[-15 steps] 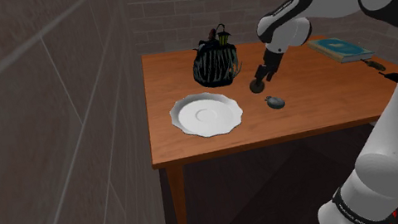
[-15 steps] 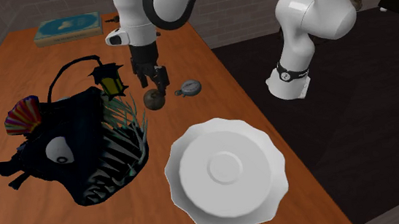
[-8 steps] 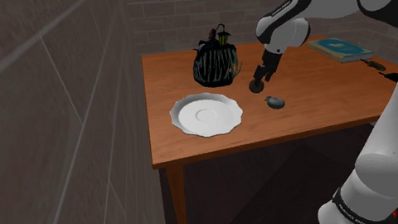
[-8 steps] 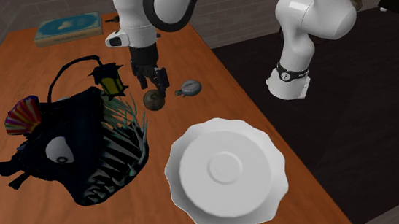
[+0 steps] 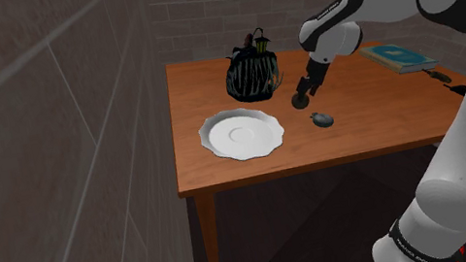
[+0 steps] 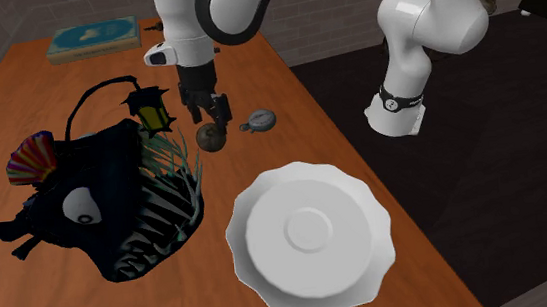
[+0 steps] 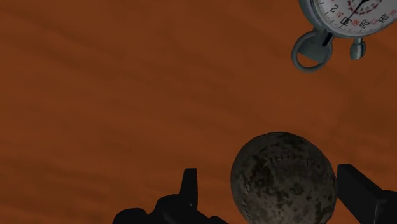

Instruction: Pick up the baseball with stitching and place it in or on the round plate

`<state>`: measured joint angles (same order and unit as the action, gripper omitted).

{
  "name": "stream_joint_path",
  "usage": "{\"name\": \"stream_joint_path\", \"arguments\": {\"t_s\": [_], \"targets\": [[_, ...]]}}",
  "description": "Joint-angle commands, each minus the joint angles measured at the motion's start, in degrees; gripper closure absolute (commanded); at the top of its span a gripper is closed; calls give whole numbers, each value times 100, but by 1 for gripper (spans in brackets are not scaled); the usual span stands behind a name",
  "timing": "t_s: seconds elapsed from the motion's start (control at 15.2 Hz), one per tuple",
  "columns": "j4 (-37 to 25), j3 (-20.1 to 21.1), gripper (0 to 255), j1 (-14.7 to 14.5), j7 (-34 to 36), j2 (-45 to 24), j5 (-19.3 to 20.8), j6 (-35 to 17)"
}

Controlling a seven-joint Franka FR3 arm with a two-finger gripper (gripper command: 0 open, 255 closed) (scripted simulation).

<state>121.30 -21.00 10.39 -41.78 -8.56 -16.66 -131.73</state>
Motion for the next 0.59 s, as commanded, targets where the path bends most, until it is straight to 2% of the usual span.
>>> {"name": "stream_joint_path", "arguments": {"t_s": [0.0, 0.53], "targets": [[51, -51, 255, 41, 5, -79, 29, -31], [-119, -77, 255, 9, 258, 256, 292, 418]]}}
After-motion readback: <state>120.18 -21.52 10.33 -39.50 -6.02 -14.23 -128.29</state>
